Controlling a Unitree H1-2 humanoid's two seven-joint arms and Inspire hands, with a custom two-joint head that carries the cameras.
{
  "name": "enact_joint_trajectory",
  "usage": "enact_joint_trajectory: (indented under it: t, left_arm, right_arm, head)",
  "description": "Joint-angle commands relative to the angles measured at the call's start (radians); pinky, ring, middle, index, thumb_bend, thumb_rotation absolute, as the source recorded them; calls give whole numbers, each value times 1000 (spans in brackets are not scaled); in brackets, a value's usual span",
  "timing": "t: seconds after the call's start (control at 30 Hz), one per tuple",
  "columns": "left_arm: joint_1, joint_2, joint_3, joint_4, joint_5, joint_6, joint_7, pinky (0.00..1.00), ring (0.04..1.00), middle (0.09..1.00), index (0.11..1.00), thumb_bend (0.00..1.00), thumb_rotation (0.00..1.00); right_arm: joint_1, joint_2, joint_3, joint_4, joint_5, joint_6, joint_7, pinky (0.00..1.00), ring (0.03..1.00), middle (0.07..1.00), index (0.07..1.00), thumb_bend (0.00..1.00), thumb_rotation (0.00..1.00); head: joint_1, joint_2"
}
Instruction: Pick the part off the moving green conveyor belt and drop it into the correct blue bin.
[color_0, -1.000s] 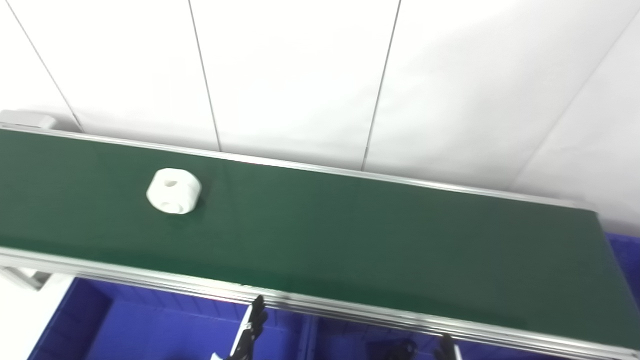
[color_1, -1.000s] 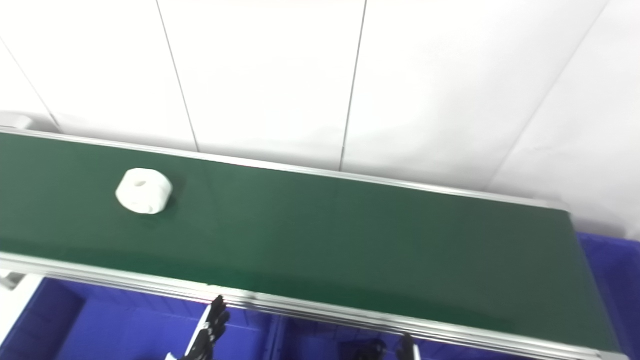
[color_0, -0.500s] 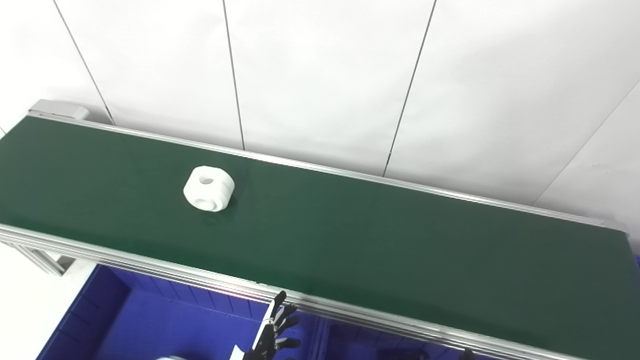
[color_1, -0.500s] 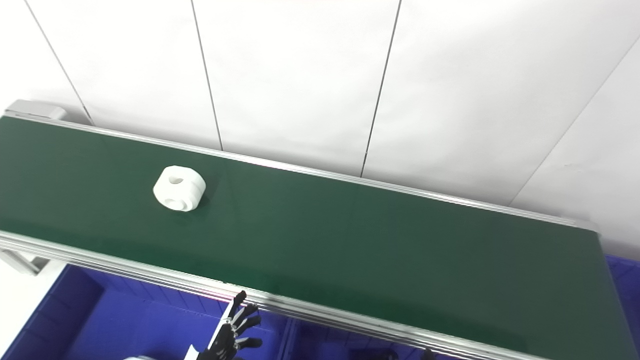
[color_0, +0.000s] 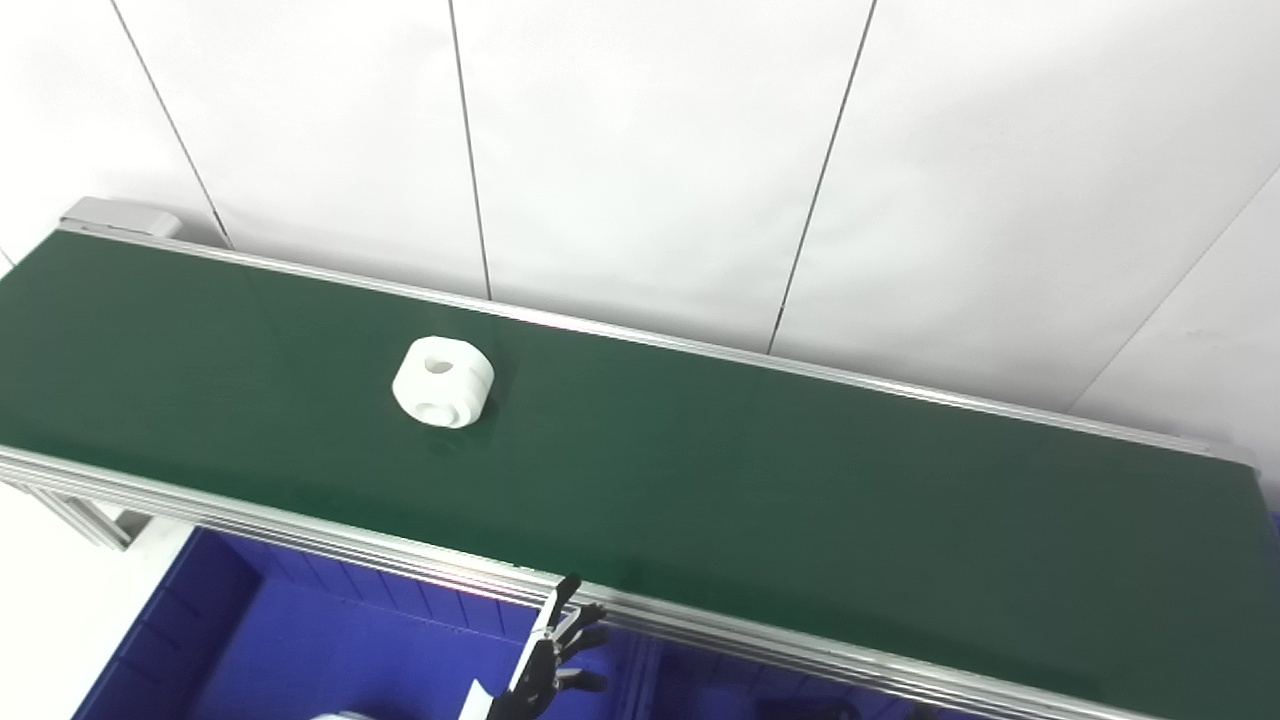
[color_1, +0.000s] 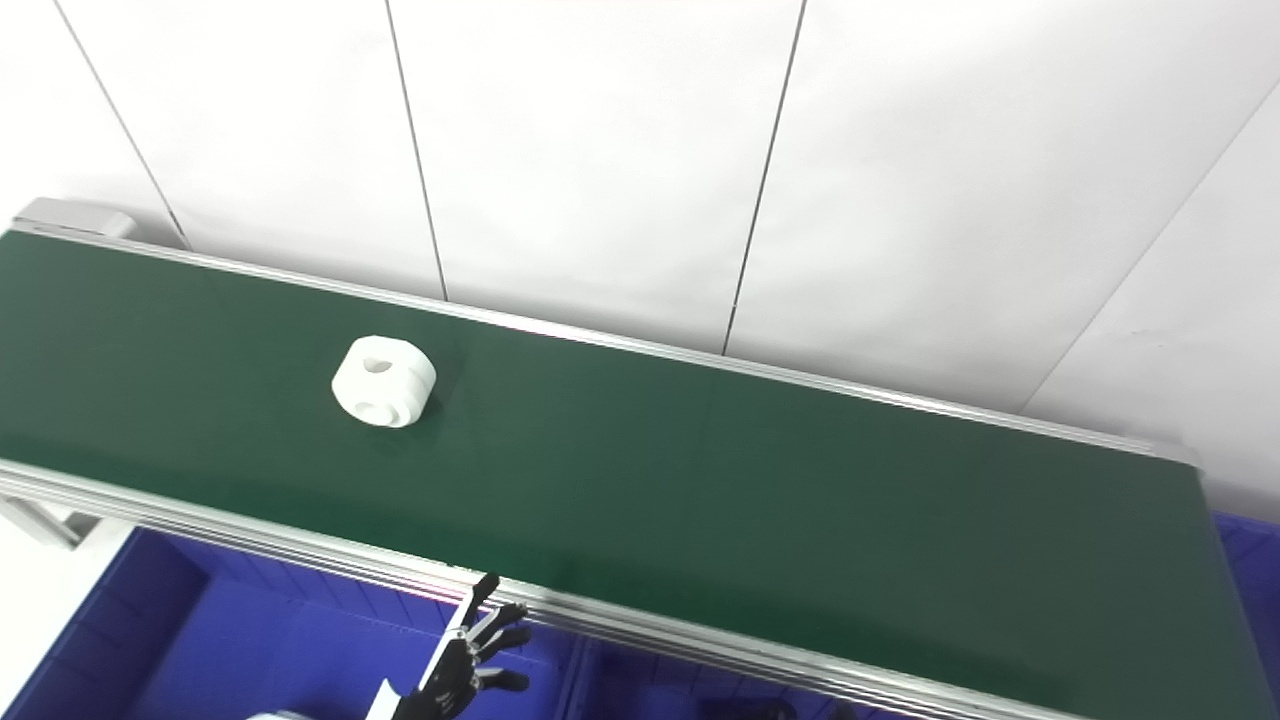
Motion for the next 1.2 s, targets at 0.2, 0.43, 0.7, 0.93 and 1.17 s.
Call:
enact_joint_trajectory:
  t: [0.2, 0.43, 0.7, 0.93, 1.17]
  left_arm:
    - [-132, 7, 83, -181, 89, -13, 8, 531, 757, 820, 818, 885, 531]
    - [-430, 170, 242, -289, 120, 160, -228, 715, 831, 794, 764, 994, 442]
    - [-631, 288, 307, -296, 223, 322, -427, 832, 892, 901, 824, 1000, 287]
    - [-758, 376, 316, -169, 315, 314, -471, 910, 906, 916, 844, 1000, 239]
    - [-861, 434, 276, -14, 359, 301, -513, 941, 928, 933, 859, 1000, 237]
  right_arm:
    - [7, 0, 10, -34, -25, -49, 16, 1000, 1000, 1000, 1000, 741, 1000]
    - [2, 2, 14, -32, -16, -42, 18, 1000, 999, 1000, 1000, 732, 1000]
    - [5, -3, 12, -37, 17, -29, 37, 1000, 999, 1000, 1000, 732, 1000]
    - [-3, -5, 9, -33, 17, -27, 49, 1000, 1000, 1000, 1000, 735, 1000]
    - [-4, 1, 10, -43, 0, -9, 45, 1000, 998, 1000, 1000, 749, 1000]
  head:
    - [-3, 5]
    - [-6, -1]
    - [-6, -2]
    - [-6, -4]
    - [-8, -2]
